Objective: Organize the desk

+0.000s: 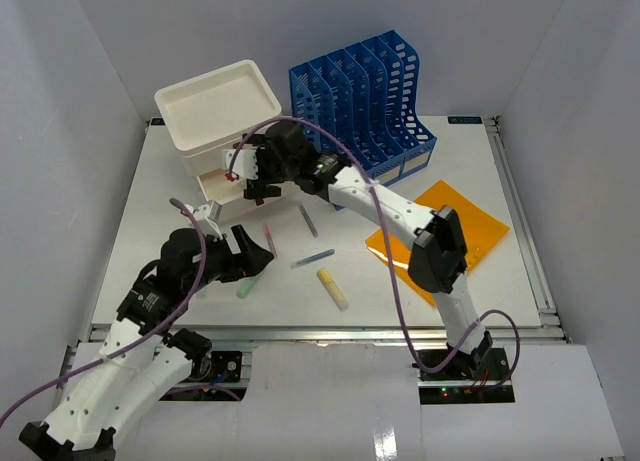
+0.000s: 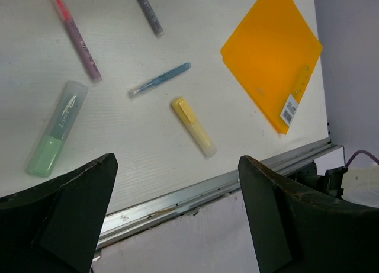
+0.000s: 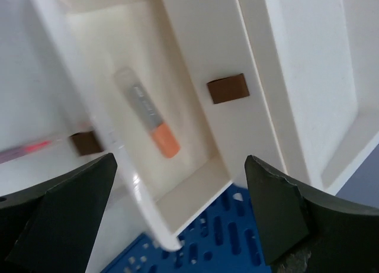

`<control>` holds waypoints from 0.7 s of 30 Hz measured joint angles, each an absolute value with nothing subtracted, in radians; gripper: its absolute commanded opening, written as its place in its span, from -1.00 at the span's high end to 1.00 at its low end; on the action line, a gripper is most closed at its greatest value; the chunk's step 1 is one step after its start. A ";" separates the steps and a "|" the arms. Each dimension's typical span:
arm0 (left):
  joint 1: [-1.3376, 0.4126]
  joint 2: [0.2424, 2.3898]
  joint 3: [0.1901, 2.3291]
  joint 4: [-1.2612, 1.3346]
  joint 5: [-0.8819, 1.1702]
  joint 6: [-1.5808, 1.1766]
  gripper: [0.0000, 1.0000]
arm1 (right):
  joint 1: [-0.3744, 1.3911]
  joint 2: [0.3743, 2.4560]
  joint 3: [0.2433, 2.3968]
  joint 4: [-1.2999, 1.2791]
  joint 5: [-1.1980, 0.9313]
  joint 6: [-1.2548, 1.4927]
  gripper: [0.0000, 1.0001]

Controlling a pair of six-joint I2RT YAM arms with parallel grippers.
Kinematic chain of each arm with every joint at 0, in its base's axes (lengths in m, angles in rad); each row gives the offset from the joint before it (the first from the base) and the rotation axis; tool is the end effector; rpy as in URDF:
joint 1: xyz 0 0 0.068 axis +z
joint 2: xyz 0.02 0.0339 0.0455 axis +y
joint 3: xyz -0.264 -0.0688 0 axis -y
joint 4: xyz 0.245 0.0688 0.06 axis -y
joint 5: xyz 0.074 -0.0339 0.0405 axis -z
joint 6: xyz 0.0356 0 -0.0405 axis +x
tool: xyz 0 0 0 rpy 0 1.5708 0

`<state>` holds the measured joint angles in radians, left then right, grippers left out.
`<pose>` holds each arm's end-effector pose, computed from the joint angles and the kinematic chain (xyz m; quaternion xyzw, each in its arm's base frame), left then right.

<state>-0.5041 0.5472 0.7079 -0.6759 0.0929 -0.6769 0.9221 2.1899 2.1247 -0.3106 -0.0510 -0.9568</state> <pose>0.1053 -0.0618 0.2954 -0.0512 0.8618 -0.3134 0.3956 0.3148 0.4183 0.3322 -0.6756 0.4762 0.0113 0.5627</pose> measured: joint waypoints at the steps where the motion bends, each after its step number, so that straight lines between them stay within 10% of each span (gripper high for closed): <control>1: -0.504 0.577 0.720 -0.683 0.095 -0.673 -0.81 | 0.916 2.138 2.082 -0.344 -0.086 -0.941 -0.92; 9: -0.523 0.983 0.904 -0.730 0.129 -0.560 -0.85 | 0.550 1.535 1.588 -0.578 -0.714 -0.863 -0.94; 21: -0.591 1.292 1.014 -0.835 0.006 -0.357 -0.89 | 0.351 0.948 0.852 -0.702 -0.996 -0.937 -0.87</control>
